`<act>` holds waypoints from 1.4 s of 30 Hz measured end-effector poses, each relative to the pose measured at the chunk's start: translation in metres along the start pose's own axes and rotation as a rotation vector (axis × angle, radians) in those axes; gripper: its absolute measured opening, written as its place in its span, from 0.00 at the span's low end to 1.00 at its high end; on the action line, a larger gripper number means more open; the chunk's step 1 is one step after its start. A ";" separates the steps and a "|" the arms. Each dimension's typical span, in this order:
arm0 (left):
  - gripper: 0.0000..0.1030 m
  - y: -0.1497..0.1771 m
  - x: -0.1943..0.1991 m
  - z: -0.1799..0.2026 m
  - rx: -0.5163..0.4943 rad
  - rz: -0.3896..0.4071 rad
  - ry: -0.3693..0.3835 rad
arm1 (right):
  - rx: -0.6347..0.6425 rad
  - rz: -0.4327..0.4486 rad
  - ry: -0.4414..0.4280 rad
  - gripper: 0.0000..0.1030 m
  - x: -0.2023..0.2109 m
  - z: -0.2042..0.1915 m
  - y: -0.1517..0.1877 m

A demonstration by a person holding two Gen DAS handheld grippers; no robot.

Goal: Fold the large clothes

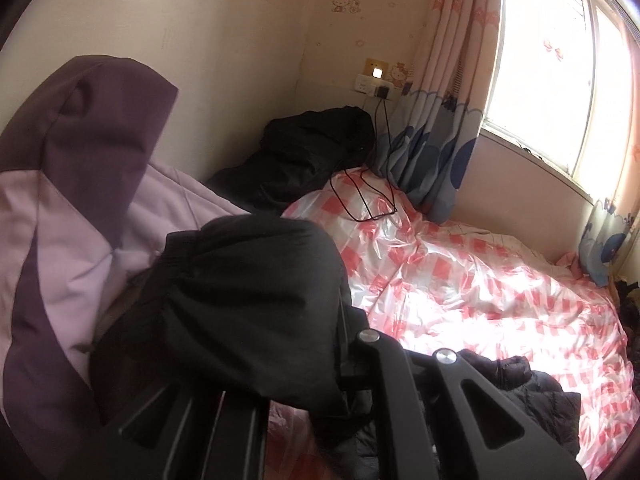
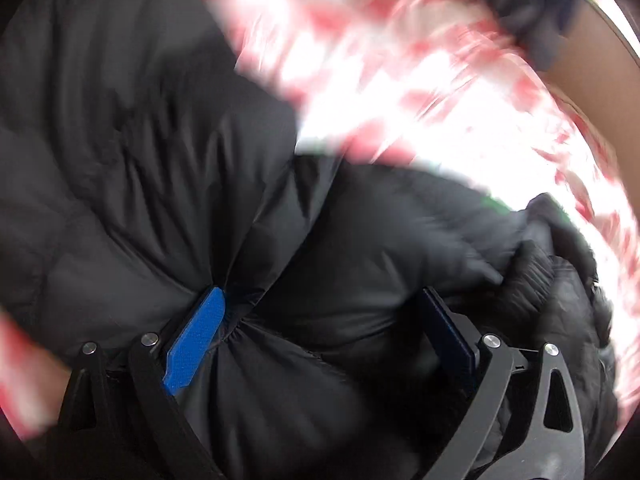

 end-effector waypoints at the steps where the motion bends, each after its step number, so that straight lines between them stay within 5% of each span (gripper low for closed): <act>1: 0.08 0.001 -0.002 0.002 -0.008 -0.004 0.006 | -0.004 0.005 -0.010 0.90 0.002 0.001 0.000; 3: 0.08 0.002 -0.003 0.004 -0.023 -0.003 0.025 | -0.086 0.047 -0.115 0.91 0.022 0.017 0.006; 8: 0.08 0.007 0.000 0.015 -0.016 0.015 0.101 | -0.199 0.234 -0.220 0.91 0.096 0.064 0.046; 17: 0.07 0.005 0.021 0.103 -0.053 0.074 0.297 | -0.620 0.359 -0.589 0.91 0.154 0.172 0.192; 20: 0.07 0.010 0.025 0.148 -0.085 0.070 0.365 | -0.707 0.391 -0.537 0.91 0.166 0.198 0.237; 23: 0.07 0.022 0.023 0.194 -0.140 0.045 0.417 | -0.737 0.377 -0.399 0.91 0.172 0.216 0.268; 29: 0.07 0.091 0.000 0.314 -0.350 -0.064 0.505 | -1.004 0.513 -0.601 0.91 0.175 0.277 0.330; 32: 0.07 0.144 -0.017 0.369 -0.475 -0.138 0.537 | -1.071 0.561 -0.612 0.92 0.181 0.300 0.349; 42: 0.09 0.289 -0.063 0.447 -0.744 -0.395 0.574 | -1.203 0.583 -0.710 0.92 0.170 0.339 0.387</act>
Point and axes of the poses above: each gripper's, at about its wrist camera, not at the fingertips, and x roughly against the way its jaws point, z to its right, y to its underside, the point moved 2 cm from there along -x, roughly the way its jaws point
